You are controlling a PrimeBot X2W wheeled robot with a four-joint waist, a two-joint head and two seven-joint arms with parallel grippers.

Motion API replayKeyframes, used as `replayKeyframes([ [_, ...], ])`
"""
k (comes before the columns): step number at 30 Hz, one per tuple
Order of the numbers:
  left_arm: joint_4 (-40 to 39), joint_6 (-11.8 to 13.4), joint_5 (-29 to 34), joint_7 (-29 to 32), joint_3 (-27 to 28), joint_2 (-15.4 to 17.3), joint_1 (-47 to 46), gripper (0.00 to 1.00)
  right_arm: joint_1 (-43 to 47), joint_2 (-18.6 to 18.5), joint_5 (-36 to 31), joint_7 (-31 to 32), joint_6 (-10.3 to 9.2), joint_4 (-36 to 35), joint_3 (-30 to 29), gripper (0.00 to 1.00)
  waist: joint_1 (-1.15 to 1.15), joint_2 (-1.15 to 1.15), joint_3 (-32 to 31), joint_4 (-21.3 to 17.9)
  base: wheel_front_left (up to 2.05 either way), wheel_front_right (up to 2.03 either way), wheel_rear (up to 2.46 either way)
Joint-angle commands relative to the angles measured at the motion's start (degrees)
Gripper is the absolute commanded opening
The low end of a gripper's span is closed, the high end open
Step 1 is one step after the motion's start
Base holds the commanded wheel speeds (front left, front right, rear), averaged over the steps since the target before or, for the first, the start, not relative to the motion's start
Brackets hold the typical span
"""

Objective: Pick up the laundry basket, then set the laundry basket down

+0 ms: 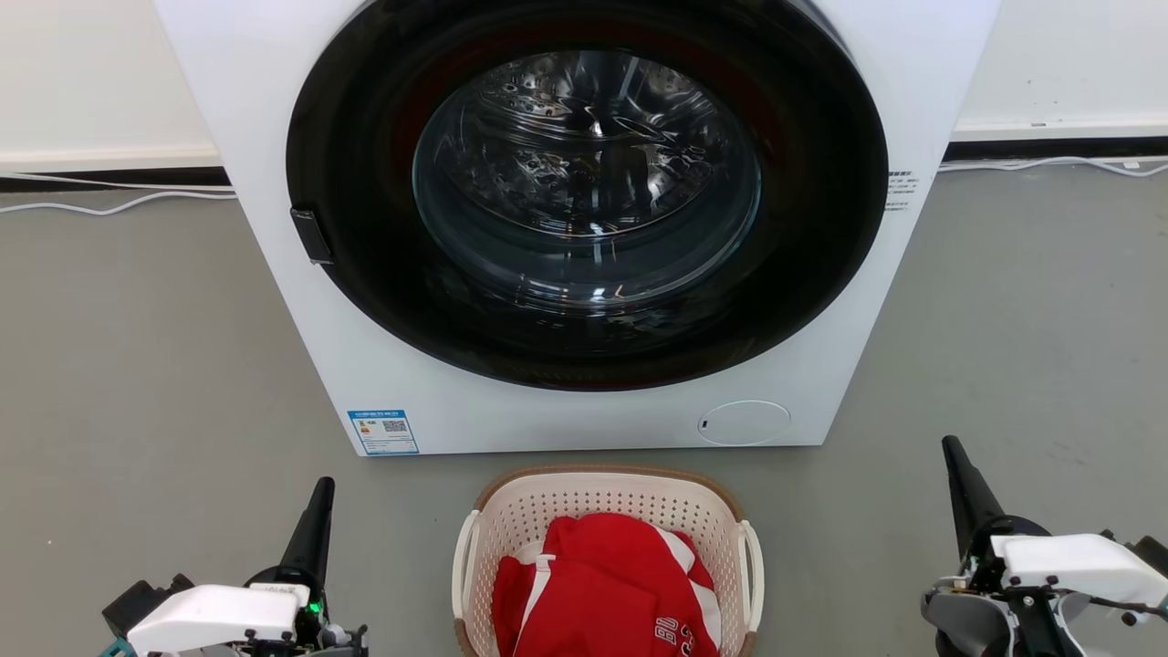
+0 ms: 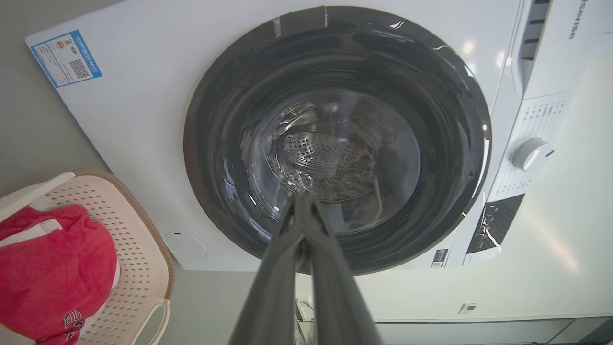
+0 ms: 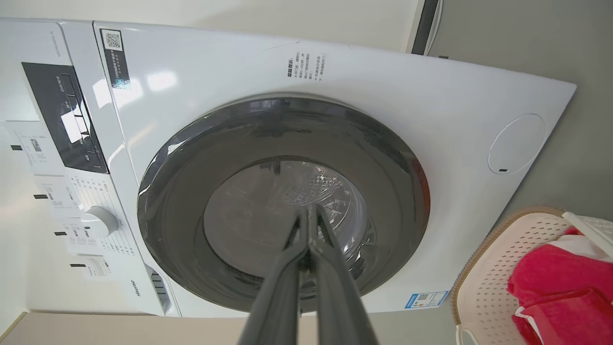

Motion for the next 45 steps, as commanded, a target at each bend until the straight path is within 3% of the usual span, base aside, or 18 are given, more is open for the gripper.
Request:
replayKeyframes([
  [1, -1.94, -0.32, -1.86, 0.56, 1.88, 0.75, -3.07, 0.00, -0.64, -0.15, 1.92, 0.75, 0.38, -2.21, 0.59, 0.00, 0.00, 0.00, -0.03, 0.04, 0.00, 0.00, 0.00],
  [13, -2.37, -0.35, -8.65, 2.49, 2.67, 0.84, -3.23, 0.00, -0.42, 0.14, 8.66, 2.63, 0.42, -2.90, -0.38, 0.00, 0.00, 0.00, -0.25, 0.34, 0.00, 0.00, 0.00],
  [45, -2.38, -0.35, -8.65, 2.48, 2.66, 0.84, -3.22, 0.00, -0.42, 0.14, 8.69, 2.61, 0.42, -2.90, -0.35, 0.00, 0.00, 0.00, -0.25, 0.34, 0.00, 0.00, 0.00],
])
